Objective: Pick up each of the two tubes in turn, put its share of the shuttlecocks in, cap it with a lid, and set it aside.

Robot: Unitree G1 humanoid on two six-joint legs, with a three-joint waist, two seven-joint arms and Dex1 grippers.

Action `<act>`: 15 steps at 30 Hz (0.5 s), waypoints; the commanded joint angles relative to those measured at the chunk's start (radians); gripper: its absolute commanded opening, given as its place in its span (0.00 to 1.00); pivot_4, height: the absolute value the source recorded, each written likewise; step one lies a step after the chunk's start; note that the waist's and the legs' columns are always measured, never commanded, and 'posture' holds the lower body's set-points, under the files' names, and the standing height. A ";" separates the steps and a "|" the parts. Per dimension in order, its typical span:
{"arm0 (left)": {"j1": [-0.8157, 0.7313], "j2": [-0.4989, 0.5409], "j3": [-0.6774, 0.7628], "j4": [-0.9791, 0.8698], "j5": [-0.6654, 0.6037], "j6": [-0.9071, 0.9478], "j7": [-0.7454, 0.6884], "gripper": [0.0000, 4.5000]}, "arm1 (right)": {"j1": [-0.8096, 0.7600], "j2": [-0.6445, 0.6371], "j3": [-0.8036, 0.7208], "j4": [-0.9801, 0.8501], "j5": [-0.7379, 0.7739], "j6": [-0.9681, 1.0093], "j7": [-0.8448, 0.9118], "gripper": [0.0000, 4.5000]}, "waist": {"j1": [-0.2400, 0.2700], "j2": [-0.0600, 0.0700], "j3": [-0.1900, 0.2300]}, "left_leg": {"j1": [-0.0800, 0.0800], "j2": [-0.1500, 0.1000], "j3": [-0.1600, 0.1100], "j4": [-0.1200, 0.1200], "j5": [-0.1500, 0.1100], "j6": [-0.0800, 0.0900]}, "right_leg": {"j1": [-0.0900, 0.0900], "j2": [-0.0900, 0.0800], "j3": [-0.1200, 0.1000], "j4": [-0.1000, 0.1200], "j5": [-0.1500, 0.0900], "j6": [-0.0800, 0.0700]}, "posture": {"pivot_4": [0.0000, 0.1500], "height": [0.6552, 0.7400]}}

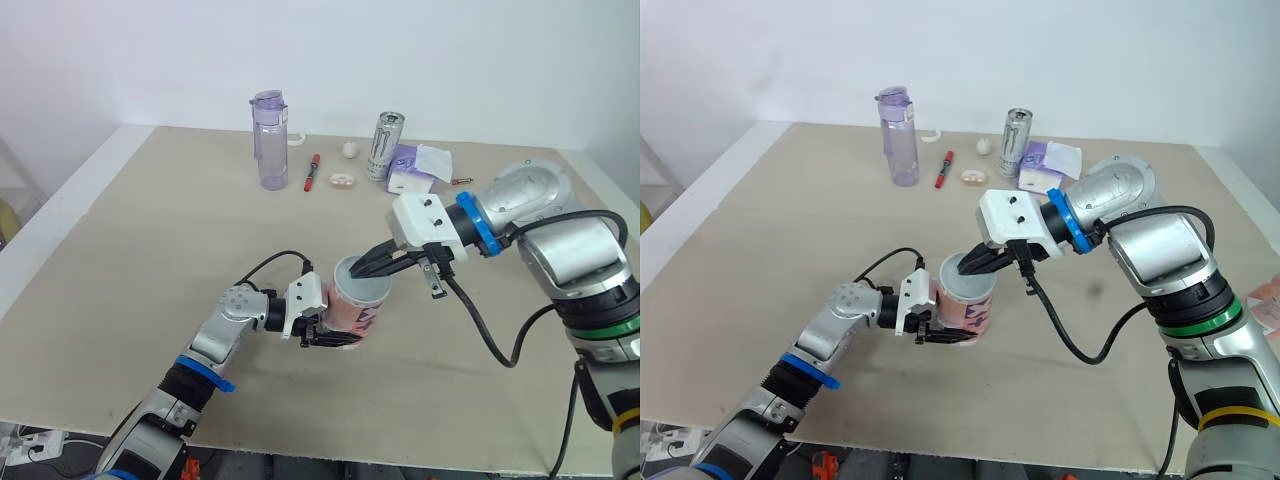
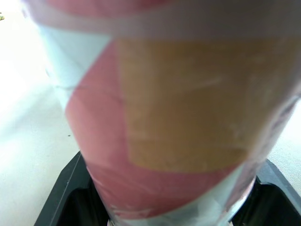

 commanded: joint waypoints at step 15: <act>0.000 0.021 0.017 0.016 0.008 0.011 0.010 0.61 | 0.108 -0.067 -0.483 0.098 0.386 0.397 -0.052 0.02 | 0.004 -0.001 0.001 | -0.013 -0.001 0.001 -0.001 0.000 0.000 | -0.006 -0.005 -0.003 -0.003 0.003 -0.005 | 1.00 1.00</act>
